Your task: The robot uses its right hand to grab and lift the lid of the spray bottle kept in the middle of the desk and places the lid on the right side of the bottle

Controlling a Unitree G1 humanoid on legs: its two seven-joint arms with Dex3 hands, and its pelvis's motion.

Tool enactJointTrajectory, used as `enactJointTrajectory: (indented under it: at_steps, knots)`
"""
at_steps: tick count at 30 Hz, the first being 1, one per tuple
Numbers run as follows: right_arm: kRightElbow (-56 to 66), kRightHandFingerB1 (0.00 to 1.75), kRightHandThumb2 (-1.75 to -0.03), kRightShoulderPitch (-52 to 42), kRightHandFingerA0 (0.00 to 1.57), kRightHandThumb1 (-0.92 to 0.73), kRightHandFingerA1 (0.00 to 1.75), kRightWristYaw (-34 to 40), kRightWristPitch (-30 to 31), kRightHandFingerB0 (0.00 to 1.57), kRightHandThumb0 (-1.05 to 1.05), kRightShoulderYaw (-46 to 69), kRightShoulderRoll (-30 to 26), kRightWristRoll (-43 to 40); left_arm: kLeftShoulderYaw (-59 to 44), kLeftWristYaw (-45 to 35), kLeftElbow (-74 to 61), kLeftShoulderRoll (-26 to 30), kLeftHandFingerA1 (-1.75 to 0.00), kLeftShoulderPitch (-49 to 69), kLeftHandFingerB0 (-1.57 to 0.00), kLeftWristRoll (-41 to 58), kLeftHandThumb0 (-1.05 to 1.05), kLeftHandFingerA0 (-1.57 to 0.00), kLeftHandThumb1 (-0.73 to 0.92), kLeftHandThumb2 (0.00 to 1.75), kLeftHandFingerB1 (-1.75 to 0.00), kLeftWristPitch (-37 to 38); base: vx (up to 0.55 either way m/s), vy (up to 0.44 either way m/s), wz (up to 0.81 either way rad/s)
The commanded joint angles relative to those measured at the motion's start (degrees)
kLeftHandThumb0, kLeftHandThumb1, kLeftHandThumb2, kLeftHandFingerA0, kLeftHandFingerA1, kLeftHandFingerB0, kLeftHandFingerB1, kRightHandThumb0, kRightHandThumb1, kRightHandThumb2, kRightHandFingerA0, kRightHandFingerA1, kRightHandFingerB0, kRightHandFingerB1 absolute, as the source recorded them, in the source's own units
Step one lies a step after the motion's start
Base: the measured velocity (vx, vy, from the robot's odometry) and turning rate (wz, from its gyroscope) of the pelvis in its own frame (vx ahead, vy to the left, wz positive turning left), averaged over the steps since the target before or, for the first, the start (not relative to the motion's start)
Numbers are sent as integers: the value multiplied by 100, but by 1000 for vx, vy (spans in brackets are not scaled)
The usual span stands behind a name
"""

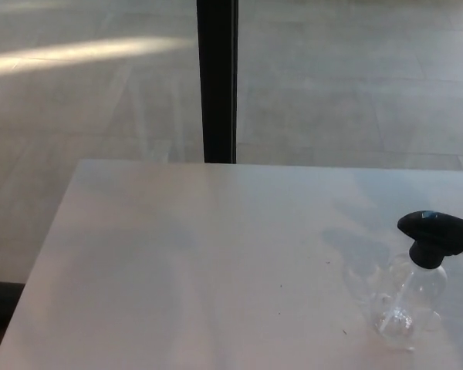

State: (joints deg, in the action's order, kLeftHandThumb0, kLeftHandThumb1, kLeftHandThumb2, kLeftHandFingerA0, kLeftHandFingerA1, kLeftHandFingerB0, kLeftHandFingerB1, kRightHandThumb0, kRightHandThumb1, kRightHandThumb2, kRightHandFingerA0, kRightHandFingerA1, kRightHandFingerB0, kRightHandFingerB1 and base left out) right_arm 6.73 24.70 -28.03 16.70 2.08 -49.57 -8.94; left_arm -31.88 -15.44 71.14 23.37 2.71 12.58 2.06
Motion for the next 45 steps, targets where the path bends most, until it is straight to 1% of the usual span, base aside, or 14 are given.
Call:
enactJointTrajectory:
  at_steps: [1, 12, 16, 17, 18, 20, 26, 27, 28, 30, 32, 37, 40, 45]
  knots:
    - [-166, 40, -92, 227, 27, -55, 51, -571, 15, 13, -81, -405, -204, 399, 8, -61, 66, 171, -61, 26, -27, 104, -82, -48, 66, 106, -50, 107, 0, 0, 0]
    - [-216, 26, -64, 395, 27, -78, 41, -1095, -445, 15, -90, -966, -350, 924, 10, -55, 51, 163, -51, 57, -33, 153, -82, -54, 85, 65, -37, 109, 0, 0, 0]
    - [120, 36, -103, 338, 20, -64, 51, -1234, -389, 7, -89, -1073, -356, 1052, 33, -71, 28, 161, -52, 108, -34, 180, -83, -55, 85, 65, -38, 109, 0, 0, 0]
    - [267, 25, -66, 335, 26, -82, 38, -1265, -292, 13, -91, -1104, -388, 1116, 35, -53, 42, 164, -51, 104, -33, 184, -84, -56, 84, 66, -37, 106, 0, 0, 0]
    - [439, 36, -103, 315, 18, -63, 50, -1301, -176, 6, -88, -1093, -392, 1105, 28, -54, 41, 163, -51, 110, -34, 201, -84, -56, 84, 66, -38, 108, 0, 0, 0]
    - [551, 37, -102, 279, 20, -64, 51, -1337, -178, 7, -86, -1066, -372, 1109, 42, -37, 47, 165, -60, 110, -27, 193, -82, -50, 68, 106, -50, 120, 0, 0, 0]
    - [752, 32, -104, 173, 23, -65, 52, -1530, -407, 7, -91, -1197, -468, 1390, 50, -94, 64, 178, -60, 111, -26, 218, -82, -48, 66, 106, -50, 117, 0, 0, 0]
    - [738, 23, -66, 226, 25, -82, 39, -1649, -277, 12, -93, -1330, -526, 1508, 57, -73, 42, 169, -52, 113, -34, 215, -85, -57, 85, 66, -38, 126, 0, 0, 0]
    - [745, 29, -105, 262, 23, -66, 51, -1674, -118, 8, -98, -1415, -533, 1618, 34, -58, 37, 162, -61, 110, -29, 243, -83, -51, 66, 106, -50, 103, 0, 0, 0]
    - [698, 31, -105, 277, 23, -67, 51, -1648, -254, 8, -100, -1501, -559, 1810, 39, -67, 43, 162, -50, 113, -35, 246, -84, -56, 85, 65, -37, 114, 0, 0, 0]
    - [700, 36, -93, 461, 38, -59, 62, -1665, -83, 9, -84, -1884, -611, 2430, 72, -89, 33, 159, -60, 121, -27, 226, -82, -48, 66, 106, -50, 132, 0, 0, 0]
    - [624, 27, -63, 570, 40, -74, 53, -1493, -300, 17, -73, -2205, -638, 3118, 90, -100, 88, 170, -50, 103, -33, 223, -87, -55, 85, 66, -37, 148, 0, 0, 0]
    - [600, 38, -94, 722, 29, -59, 57, -1651, -157, 7, -73, -2443, -670, 3470, 74, -116, 87, 164, -49, 100, -33, 247, -86, -55, 86, 66, -37, 144, 0, 0, 0]
    - [550, 30, -61, 634, 62, -72, 66, -1401, -160, 23, -55, -2493, -541, 3663, 128, -121, 70, 146, -60, 144, -25, 209, -84, -50, 68, 108, -49, 176, 0, 0, 0]
